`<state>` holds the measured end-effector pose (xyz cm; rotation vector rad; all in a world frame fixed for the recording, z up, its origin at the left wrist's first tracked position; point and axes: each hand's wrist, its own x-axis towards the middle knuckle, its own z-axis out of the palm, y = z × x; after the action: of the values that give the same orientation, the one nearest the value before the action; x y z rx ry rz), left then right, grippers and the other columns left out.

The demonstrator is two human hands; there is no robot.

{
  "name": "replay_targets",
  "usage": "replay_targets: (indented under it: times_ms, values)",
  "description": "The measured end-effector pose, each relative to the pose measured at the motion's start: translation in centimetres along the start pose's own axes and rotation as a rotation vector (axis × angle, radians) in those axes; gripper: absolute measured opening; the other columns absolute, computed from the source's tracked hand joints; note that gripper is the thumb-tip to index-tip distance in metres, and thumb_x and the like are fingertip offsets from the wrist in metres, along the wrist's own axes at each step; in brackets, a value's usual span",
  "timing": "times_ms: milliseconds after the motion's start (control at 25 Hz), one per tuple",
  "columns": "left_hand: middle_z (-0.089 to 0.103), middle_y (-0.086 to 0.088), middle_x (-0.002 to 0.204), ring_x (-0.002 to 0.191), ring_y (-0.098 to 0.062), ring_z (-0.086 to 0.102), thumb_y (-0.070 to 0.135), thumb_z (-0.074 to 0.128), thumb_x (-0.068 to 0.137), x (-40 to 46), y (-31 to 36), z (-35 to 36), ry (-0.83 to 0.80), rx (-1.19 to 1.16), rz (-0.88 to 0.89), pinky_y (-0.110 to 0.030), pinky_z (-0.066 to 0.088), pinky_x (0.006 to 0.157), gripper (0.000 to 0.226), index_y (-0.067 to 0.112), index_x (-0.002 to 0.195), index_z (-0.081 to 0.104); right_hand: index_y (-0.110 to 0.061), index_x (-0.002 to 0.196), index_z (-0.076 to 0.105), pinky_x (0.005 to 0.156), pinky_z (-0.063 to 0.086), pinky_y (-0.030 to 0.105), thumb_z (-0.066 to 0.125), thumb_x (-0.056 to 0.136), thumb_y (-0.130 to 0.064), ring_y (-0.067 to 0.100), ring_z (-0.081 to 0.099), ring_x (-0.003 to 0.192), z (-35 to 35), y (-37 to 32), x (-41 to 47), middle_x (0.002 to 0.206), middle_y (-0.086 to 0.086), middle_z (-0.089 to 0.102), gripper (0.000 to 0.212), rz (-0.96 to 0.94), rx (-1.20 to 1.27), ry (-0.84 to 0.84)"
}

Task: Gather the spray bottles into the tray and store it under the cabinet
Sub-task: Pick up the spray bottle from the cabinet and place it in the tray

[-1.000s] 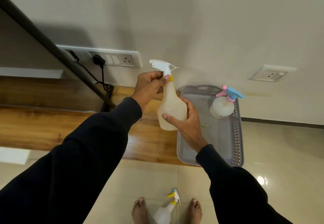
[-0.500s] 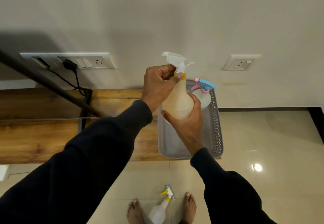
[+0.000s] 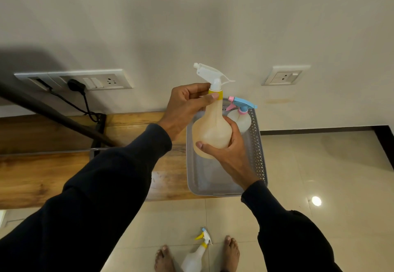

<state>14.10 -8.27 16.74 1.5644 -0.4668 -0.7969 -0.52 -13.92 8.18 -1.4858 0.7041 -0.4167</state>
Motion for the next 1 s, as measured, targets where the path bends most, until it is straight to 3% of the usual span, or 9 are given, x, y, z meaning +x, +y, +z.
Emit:
replay_targets:
  times_ms: [160, 240, 360, 520, 720, 880, 1000]
  values:
    - [0.075, -0.016, 0.109, 0.100, -0.031, 0.073, 0.016, 0.083, 0.077, 0.5, -0.2, 0.3, 0.118, 0.105, 0.030, -0.043, 0.061, 0.088, 0.041, -0.001, 0.112, 0.072, -0.057, 0.120, 0.039, 0.079, 0.051, 0.010, 0.086, 0.056, -0.054, -0.016, 0.047, 0.112, 0.0, -0.2, 0.6, 0.118, -0.041, 0.046, 0.080, -0.038, -0.159, -0.006]
    - [0.074, -0.019, 0.108, 0.100, -0.031, 0.072, 0.015, 0.083, 0.076, 0.7, -0.3, 0.1, 0.125, 0.086, 0.012, -0.044, 0.061, 0.088, 0.040, -0.002, 0.111, 0.072, -0.056, 0.121, 0.041, 0.084, 0.053, 0.016, 0.088, 0.055, -0.052, -0.010, 0.051, 0.113, 0.0, 0.1, 0.8, 0.121, -0.033, 0.051, 0.081, -0.043, -0.146, -0.022]
    - [0.074, -0.019, 0.109, 0.098, -0.028, 0.073, 0.007, 0.079, 0.079, 1.0, -0.5, -0.9, 0.006, 0.040, 0.017, -0.035, 0.061, 0.080, 0.035, -0.005, 0.111, 0.072, -0.051, 0.120, 0.051, 0.083, 0.057, 0.026, 0.092, 0.052, -0.041, 0.003, 0.062, 0.110, -0.9, 0.6, 1.1, 0.119, -0.019, 0.064, 0.081, 0.010, -0.009, -0.115]
    - [0.076, -0.018, 0.106, 0.099, -0.030, 0.075, 0.004, 0.077, 0.081, 1.1, -1.0, -1.5, -0.047, -0.019, 0.024, -0.034, 0.062, 0.078, 0.030, -0.006, 0.108, 0.073, -0.043, 0.126, 0.053, 0.081, 0.058, 0.026, 0.093, 0.052, -0.032, 0.008, 0.065, 0.110, -1.4, 1.1, 1.3, 0.119, -0.013, 0.067, 0.085, 0.112, 0.087, -0.248]
    - [0.078, -0.012, 0.100, 0.090, -0.020, 0.076, 0.008, 0.081, 0.077, 1.3, -1.9, -0.9, 0.097, -0.057, 0.009, -0.032, 0.062, 0.079, 0.027, 0.000, 0.102, 0.076, -0.035, 0.142, 0.036, 0.094, 0.056, 0.036, 0.089, 0.046, -0.061, 0.004, 0.053, 0.118, 1.1, 0.9, 0.6, 0.132, -0.020, 0.047, 0.112, 0.041, -0.175, 0.028]
    - [0.077, -0.012, 0.105, 0.096, -0.020, 0.074, 0.006, 0.080, 0.077, 1.7, -2.2, -0.9, 0.058, 0.019, 0.026, -0.028, 0.062, 0.079, 0.029, -0.002, 0.105, 0.075, -0.031, 0.135, 0.043, 0.090, 0.057, 0.040, 0.084, 0.050, -0.065, 0.009, 0.054, 0.114, 1.4, 1.1, 0.8, 0.128, -0.014, 0.052, 0.100, -0.027, -0.327, 0.104]
    - [0.076, -0.016, 0.107, 0.097, -0.022, 0.073, 0.004, 0.079, 0.078, 2.0, -3.0, -1.1, 0.050, 0.012, 0.020, -0.031, 0.061, 0.081, 0.030, -0.005, 0.107, 0.074, -0.042, 0.125, 0.043, 0.087, 0.057, 0.037, 0.082, 0.048, -0.065, 0.004, 0.056, 0.107, 1.1, 1.6, 1.2, 0.117, -0.027, 0.052, 0.089, -0.009, -0.341, 0.069]
